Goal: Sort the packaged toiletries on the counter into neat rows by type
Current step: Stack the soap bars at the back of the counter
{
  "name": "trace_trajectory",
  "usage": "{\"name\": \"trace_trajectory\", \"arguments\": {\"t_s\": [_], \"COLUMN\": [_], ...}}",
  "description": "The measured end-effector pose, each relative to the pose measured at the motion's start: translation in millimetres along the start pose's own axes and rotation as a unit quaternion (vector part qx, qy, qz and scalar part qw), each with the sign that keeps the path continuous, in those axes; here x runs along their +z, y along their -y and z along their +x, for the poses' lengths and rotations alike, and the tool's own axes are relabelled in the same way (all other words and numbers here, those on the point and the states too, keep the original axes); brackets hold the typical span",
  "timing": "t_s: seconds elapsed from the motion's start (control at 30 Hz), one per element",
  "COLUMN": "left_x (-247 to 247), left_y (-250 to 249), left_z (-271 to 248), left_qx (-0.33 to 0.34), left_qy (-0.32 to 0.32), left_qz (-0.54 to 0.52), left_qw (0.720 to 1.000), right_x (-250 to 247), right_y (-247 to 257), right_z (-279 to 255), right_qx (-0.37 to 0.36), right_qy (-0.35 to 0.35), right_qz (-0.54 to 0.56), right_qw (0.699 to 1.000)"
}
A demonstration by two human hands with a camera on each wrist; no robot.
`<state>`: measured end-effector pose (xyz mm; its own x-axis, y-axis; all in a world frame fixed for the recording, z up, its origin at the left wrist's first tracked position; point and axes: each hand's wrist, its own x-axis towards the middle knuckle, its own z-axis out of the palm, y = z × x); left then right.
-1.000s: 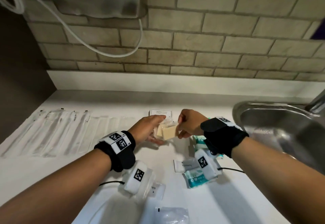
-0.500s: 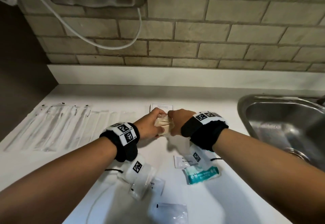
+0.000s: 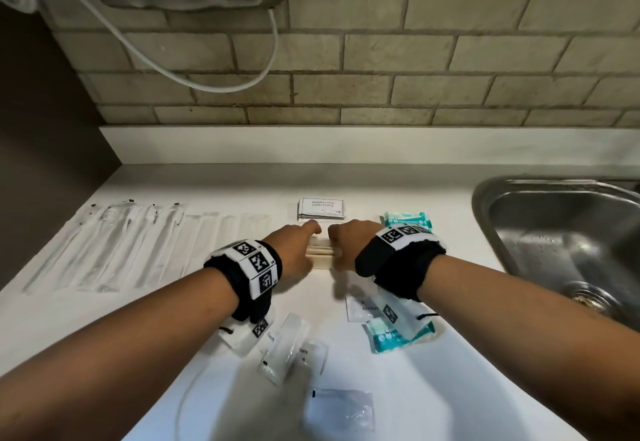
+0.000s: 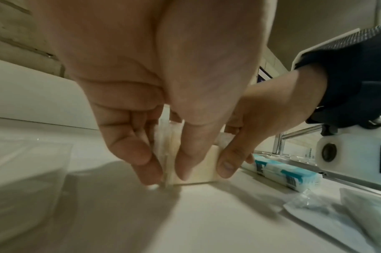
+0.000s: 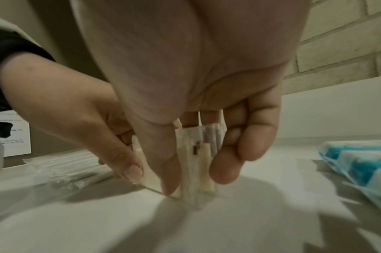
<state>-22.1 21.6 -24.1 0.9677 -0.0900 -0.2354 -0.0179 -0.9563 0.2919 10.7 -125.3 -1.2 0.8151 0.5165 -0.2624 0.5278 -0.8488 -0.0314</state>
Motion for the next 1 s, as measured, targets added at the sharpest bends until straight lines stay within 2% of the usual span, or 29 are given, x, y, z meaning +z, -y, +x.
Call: {"name": "trace_trajectory", "arguments": {"t_s": [0.13,0.33,0.57,0.67,0.83,1.0], "left_x": [-3.0,5.3,2.3,2.3,10.9,4.7], "left_y": [5.0,-0.8,-5.5,-5.4,-12.3,-11.0], "left_z": [2.3,-1.0,4.3,0.6,-2.1,1.0], "left_qx": [0.023,0.012,0.036,0.031,0.020,0.005], "left_qy": [-0.027,0.023,-0.018,-0.005,0.042,0.038], "left_qz": [-0.006,0.026,0.035,0.051,0.006,-0.022], "left_qw": [0.999,0.999,0.999,0.998,0.999,0.999], "right_x": [-7.9,3.1,5.6,11.4,15.1,5.2], "right_y": [0.4,5.5,4.0,5.5,11.4,5.2], "right_z": [-3.2,4.7,9.6,9.6,11.2,12.8], "right_qx": [0.000,-0.003,0.002,-0.004,-0.004,-0.024], "right_qy": [-0.033,0.043,-0.008,0.010,0.034,0.040], "right_qz": [0.004,0.037,0.050,0.040,0.036,0.033], "right_qw": [0.999,0.998,0.999,0.999,0.999,0.998]}}
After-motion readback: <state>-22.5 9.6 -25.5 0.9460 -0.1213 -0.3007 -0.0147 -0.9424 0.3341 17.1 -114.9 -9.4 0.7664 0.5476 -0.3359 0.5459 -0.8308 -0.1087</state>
